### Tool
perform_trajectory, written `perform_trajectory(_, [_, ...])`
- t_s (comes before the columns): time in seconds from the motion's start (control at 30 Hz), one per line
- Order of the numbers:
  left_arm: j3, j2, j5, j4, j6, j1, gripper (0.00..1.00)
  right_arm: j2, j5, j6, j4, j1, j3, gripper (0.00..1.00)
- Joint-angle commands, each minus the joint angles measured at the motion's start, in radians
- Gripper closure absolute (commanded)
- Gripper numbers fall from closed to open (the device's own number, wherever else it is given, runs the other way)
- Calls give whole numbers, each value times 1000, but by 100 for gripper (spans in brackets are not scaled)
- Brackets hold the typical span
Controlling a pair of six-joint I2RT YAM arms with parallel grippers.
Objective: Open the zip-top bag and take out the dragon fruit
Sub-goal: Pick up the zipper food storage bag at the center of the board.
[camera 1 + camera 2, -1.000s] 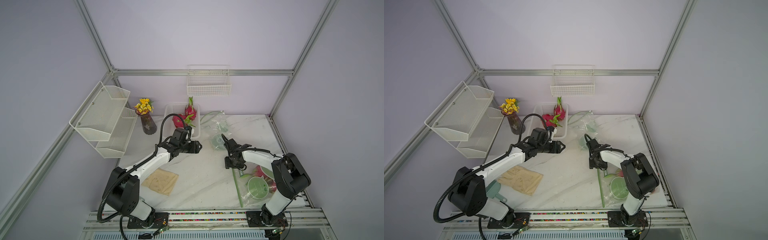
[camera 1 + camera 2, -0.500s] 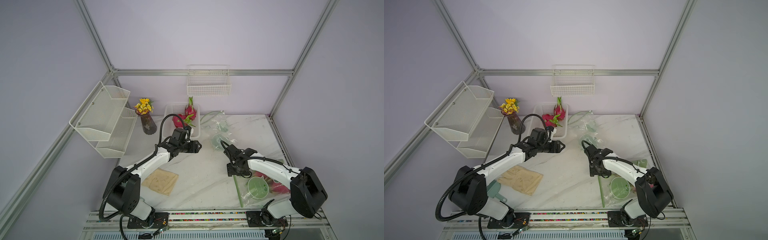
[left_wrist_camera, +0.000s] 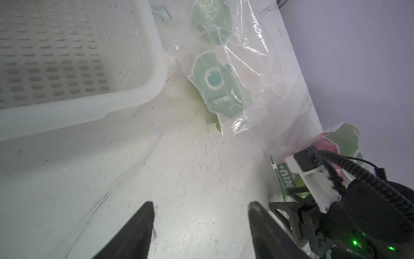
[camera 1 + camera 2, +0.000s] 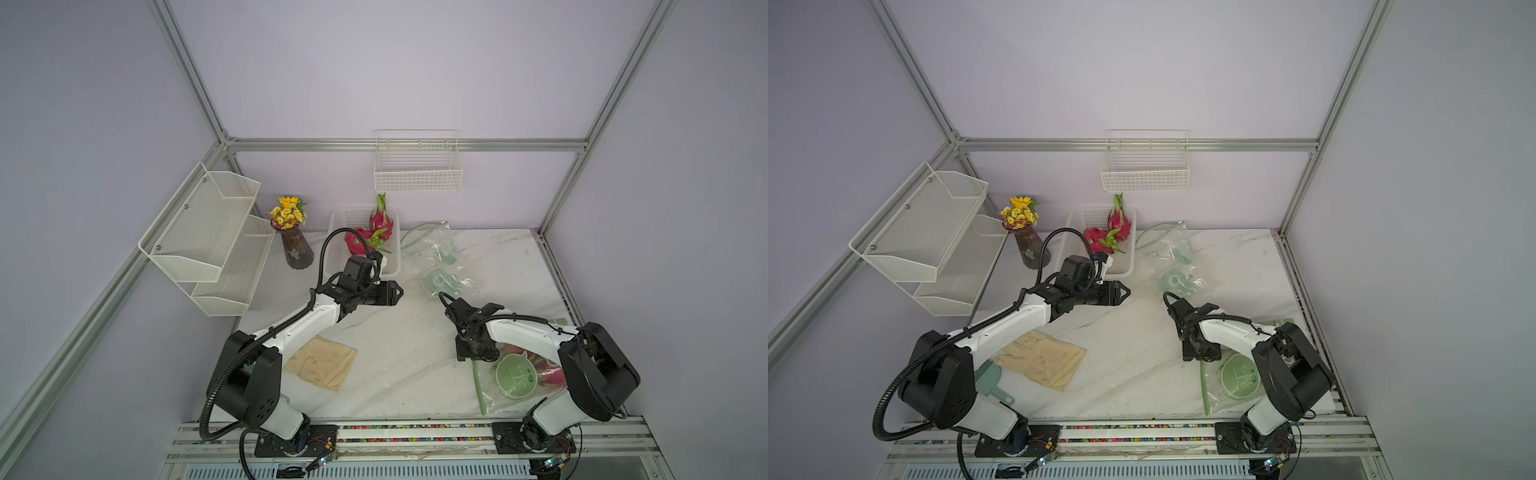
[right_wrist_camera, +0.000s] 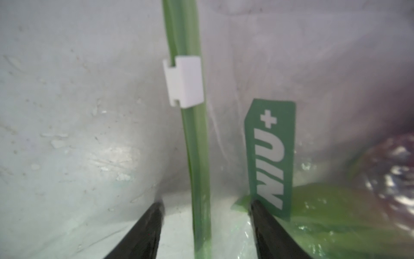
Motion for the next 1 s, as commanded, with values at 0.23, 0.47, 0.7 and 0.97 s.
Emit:
perform_trajectory(0.23, [6,-10,25,40,3,11,31,-4,-8,-4,67,-17,-45,76])
perform_trajectory(0.47, [18,-8,36,80,-11,52,32,-96,4,-35,43,-17,11,97])
perform_trajectory(0.7, [45,-6,53,97,-4,66,31,-169,13,-59,-22,-18,89,100])
perform_trajectory(0.97, [28,24,313,311,128,65,32,-257,-188,-150,-24,-15,163,100])
